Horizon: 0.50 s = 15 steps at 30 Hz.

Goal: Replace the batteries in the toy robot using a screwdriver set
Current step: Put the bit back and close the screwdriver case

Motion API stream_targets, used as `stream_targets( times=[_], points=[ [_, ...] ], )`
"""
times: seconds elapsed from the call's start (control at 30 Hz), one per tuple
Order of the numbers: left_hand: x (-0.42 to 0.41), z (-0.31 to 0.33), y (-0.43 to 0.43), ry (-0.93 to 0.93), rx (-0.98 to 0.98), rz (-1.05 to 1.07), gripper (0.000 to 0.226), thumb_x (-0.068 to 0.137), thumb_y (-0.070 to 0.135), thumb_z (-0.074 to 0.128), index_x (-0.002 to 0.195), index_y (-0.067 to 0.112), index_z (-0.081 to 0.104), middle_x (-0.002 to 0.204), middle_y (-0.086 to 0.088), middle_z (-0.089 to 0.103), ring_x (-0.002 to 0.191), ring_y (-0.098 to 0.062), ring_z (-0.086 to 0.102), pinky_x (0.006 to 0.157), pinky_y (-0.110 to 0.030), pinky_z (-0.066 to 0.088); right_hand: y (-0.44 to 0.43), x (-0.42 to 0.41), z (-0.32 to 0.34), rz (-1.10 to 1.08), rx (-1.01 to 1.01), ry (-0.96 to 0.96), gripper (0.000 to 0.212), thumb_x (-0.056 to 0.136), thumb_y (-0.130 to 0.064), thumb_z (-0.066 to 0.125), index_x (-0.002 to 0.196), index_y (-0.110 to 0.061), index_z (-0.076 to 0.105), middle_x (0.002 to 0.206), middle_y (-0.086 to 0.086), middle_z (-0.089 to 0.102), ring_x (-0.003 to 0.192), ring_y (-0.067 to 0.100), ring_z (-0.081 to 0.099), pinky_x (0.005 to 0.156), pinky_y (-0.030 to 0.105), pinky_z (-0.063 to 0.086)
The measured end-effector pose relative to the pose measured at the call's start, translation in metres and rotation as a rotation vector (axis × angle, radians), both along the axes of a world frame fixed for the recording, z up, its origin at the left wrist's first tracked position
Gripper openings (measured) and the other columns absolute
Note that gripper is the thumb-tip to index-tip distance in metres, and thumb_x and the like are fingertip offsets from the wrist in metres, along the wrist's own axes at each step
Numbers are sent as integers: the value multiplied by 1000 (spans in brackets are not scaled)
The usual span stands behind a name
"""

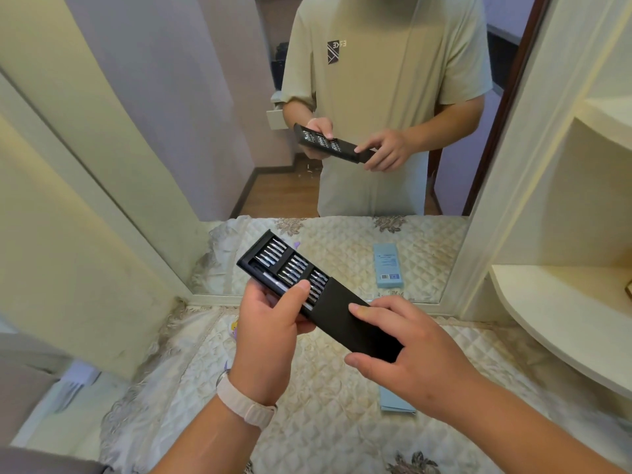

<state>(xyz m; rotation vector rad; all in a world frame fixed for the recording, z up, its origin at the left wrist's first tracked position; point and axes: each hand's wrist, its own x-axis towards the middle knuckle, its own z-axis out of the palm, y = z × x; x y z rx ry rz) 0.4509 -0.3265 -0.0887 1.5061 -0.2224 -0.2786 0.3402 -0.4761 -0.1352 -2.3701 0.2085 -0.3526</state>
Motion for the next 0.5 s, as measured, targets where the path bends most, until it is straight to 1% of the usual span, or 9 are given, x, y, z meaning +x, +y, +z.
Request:
stream_targets(
  times=[0.07, 0.17, 0.23, 0.33, 0.37, 0.43, 0.47, 0.5],
  points=[
    [-3, -4, -2, 8, 5, -30, 14, 94, 10, 60, 107, 14, 59, 86, -1, 73, 69, -13, 69, 57, -27, 54, 0, 2, 0, 0, -10, -7, 64, 72, -69, 61, 132, -50, 50, 116, -33, 41, 109, -10, 41, 81, 10, 40],
    [-6, -8, -3, 50, -14, -76, 16, 95, 12, 59, 111, 13, 58, 88, 1, 73, 69, -11, 69, 57, -25, 53, 0, 3, 1, -8, -39, -27, 67, 70, -73, 53, 132, -47, 51, 114, -29, 44, 104, -5, 46, 80, 15, 44],
    [-5, -11, -2, 56, -29, -112, 19, 95, 14, 60, 113, 13, 58, 95, -2, 74, 76, -16, 70, 59, -25, 53, 0, 2, 1, -18, -71, -49, 64, 72, -69, 54, 131, -45, 53, 115, -26, 46, 101, -3, 47, 79, 16, 45],
    [-2, -15, 5, 37, -55, -153, 29, 88, 22, 67, 115, 13, 58, 106, -8, 73, 89, -28, 70, 64, -33, 57, -1, -1, -2, -59, -122, -152, 55, 74, -58, 61, 125, -38, 59, 115, -18, 52, 97, 1, 49, 76, 19, 47],
    [1, -15, 9, 35, -88, -138, 33, 84, 24, 66, 114, 13, 58, 106, -9, 72, 89, -29, 69, 64, -35, 58, -2, -2, -2, -65, -137, -179, 54, 74, -56, 62, 124, -36, 60, 114, -17, 53, 97, 3, 51, 76, 21, 48],
    [9, -12, 17, 57, -170, -89, 41, 76, 26, 69, 113, 14, 56, 99, -10, 71, 84, -27, 69, 60, -37, 58, -4, -5, -2, -59, -170, -206, 52, 74, -53, 63, 123, -35, 60, 114, -15, 55, 97, 5, 53, 75, 25, 50],
    [14, -9, 22, 64, -178, -86, 47, 73, 28, 71, 115, 15, 55, 95, -10, 71, 80, -25, 69, 58, -36, 58, -7, -5, -2, -51, -194, -213, 52, 74, -53, 63, 123, -34, 60, 114, -13, 56, 97, 7, 54, 74, 27, 51],
    [19, -6, 26, 58, -146, -101, 48, 74, 28, 70, 118, 17, 54, 93, -8, 72, 77, -23, 69, 56, -35, 57, -10, -6, -2, -38, -226, -216, 53, 74, -52, 63, 123, -33, 61, 115, -11, 58, 96, 9, 55, 74, 30, 52]
  ],
)
